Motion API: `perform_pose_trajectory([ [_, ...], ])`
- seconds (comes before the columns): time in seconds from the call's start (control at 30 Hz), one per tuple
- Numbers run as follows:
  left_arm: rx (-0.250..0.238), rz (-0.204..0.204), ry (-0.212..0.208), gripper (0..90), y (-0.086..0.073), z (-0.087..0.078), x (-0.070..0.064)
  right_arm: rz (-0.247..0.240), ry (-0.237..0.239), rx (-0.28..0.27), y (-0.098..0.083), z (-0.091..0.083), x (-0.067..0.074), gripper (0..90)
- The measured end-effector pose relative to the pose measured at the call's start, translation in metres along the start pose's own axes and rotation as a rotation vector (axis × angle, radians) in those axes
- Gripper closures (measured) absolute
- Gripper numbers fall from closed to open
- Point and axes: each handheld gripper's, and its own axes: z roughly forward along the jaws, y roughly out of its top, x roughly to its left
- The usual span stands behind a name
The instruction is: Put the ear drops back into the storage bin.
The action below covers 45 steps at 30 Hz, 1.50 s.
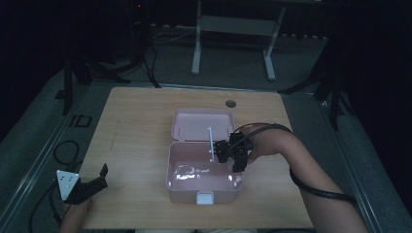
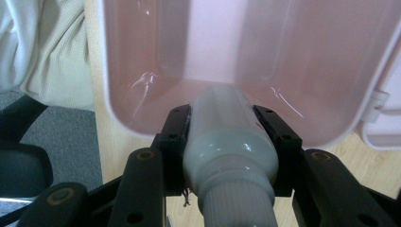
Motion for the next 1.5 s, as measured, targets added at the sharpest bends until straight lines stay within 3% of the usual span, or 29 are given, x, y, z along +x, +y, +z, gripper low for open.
perform_pose_trajectory([
  [0.63, -0.001, 0.000, 0.002, 1.0, 0.000, 0.000, 0.000, -0.010, 0.064, -0.006, 0.021, 0.060, -0.001, 59.5],
  [1.03, -0.001, 0.001, 0.001, 1.0, 0.000, 0.000, 0.000, -0.011, 0.076, 0.000, 0.029, 0.084, -0.002, 59.5],
  [1.5, -0.001, 0.002, 0.000, 1.0, 0.000, 0.000, 0.000, 0.022, 0.067, 0.023, 0.032, 0.104, -0.003, 59.4],
])
